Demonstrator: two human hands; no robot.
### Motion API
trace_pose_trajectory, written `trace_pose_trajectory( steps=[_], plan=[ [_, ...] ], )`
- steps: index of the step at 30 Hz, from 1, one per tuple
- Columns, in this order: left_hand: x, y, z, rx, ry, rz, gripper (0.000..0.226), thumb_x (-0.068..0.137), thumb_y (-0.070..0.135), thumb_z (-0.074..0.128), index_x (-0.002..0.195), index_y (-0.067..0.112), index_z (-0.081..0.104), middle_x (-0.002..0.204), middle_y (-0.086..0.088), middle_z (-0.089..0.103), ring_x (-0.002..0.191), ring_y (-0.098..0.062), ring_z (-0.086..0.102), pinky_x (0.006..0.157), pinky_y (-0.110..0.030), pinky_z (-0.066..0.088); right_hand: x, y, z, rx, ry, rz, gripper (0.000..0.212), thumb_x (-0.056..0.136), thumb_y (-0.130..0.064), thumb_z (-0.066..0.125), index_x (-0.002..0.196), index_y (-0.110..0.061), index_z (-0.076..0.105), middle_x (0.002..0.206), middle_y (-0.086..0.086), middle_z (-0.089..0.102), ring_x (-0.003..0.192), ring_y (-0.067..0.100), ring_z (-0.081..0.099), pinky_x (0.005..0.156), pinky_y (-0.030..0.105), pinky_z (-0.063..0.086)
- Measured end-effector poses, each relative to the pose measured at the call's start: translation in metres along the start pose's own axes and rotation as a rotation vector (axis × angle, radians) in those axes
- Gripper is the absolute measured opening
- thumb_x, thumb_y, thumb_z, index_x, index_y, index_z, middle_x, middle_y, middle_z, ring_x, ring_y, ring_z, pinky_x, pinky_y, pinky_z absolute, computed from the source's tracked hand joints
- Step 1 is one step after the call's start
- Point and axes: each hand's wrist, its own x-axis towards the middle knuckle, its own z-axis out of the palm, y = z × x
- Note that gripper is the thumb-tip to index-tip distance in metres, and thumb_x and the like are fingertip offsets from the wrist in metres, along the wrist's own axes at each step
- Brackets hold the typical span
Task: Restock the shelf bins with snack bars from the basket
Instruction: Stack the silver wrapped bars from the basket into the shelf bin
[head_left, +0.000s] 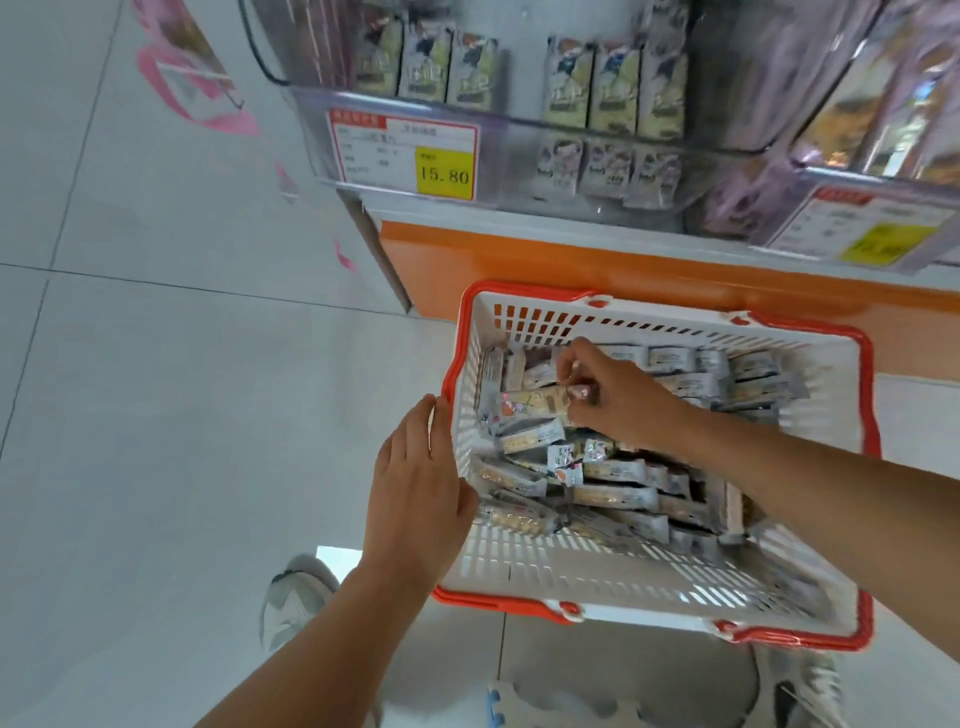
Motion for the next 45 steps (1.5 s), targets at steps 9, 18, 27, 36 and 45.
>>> trace_pose_trajectory(
  steps=[9, 18, 27, 36, 45],
  plan=[
    [0.012, 0.047, -0.125, -0.1, 0.112, 0.244, 0.041, 0.079, 0.024, 0.059, 0.12, 0.019, 0.062, 0.102, 0.001, 0.066, 0.092, -0.024, 0.063, 0.076, -0.036, 0.052, -0.064, -0.109, -0.062, 0.131, 0.028, -0.201, 0.017, 0.089, -0.017, 0.063, 0.1, -0.024, 0.053, 0.089, -0.009, 0.055, 0.072, 0.007, 0.05, 0.069, 0.025, 0.042],
    [0.001, 0.072, -0.204, -0.36, 0.303, 0.008, 0.017, 0.085, 0.035, 0.066, 0.099, 0.026, 0.061, 0.086, 0.014, 0.06, 0.073, -0.008, 0.057, 0.06, -0.022, 0.043, -0.086, -0.186, -0.098, 0.425, 0.356, -0.267, 0.034, 0.092, -0.007, 0.063, 0.121, -0.015, 0.048, 0.116, 0.007, 0.061, 0.095, 0.02, 0.065, 0.082, 0.029, 0.055],
    [0.01, 0.072, -0.249, -0.316, 0.362, 0.121, 0.026, 0.075, 0.03, 0.054, 0.099, 0.024, 0.063, 0.086, 0.012, 0.053, 0.081, -0.014, 0.049, 0.06, -0.026, 0.04, -0.089, -0.209, -0.123, -0.389, 0.245, -0.532, 0.039, 0.087, -0.017, 0.069, 0.123, -0.028, 0.059, 0.119, -0.014, 0.058, 0.113, 0.004, 0.05, 0.096, 0.028, 0.042],
    [0.023, 0.064, -0.247, 0.074, 0.19, 0.113, 0.069, 0.096, 0.034, 0.047, 0.154, 0.021, 0.013, 0.162, -0.005, 0.01, 0.149, -0.026, 0.004, 0.121, -0.041, 0.006, -0.068, -0.206, -0.133, -0.217, 0.645, -0.278, 0.041, 0.087, -0.012, 0.068, 0.126, -0.014, 0.055, 0.095, 0.003, 0.065, 0.057, -0.001, 0.054, 0.044, 0.006, 0.038],
    [0.029, 0.052, -0.225, 0.322, 0.052, 0.09, 0.08, 0.1, 0.039, 0.035, 0.15, 0.022, -0.025, 0.157, -0.006, -0.03, 0.143, -0.027, -0.029, 0.119, -0.048, -0.01, 0.01, -0.215, -0.123, -0.378, 0.666, -0.074, 0.031, 0.091, -0.023, 0.062, 0.119, -0.012, 0.058, 0.111, 0.009, 0.069, 0.099, 0.027, 0.065, 0.082, 0.033, 0.054]
  ],
)
